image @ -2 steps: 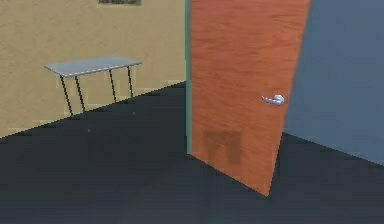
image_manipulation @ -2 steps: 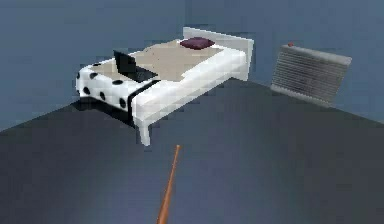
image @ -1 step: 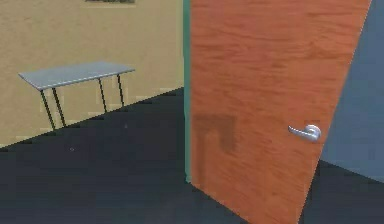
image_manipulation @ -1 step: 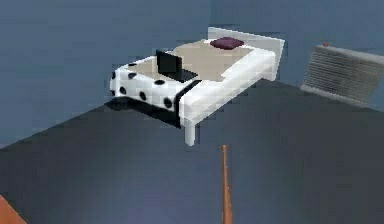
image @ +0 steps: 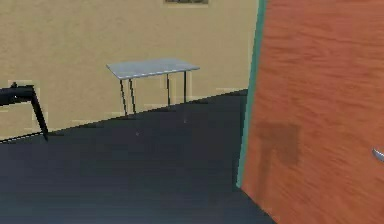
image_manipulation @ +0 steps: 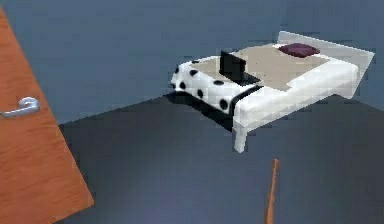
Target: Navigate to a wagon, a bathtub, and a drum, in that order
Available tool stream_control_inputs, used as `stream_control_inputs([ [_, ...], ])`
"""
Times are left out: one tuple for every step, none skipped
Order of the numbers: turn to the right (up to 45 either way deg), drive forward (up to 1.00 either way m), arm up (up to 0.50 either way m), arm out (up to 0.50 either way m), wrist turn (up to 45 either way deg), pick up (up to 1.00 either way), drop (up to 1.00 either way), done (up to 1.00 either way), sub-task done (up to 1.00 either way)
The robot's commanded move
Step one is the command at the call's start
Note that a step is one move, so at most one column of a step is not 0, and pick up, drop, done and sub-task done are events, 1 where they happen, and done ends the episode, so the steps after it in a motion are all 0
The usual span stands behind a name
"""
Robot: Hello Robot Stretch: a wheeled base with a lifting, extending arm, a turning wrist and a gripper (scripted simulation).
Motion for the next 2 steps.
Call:
stream_control_inputs([
  [0.0,1.00,0.00,0.00,0.0,0.00,0.00,0.00,0.00],
  [-9.0,0.00,0.00,0.00,0.0,0.00,0.00,0.00,0.00],
])
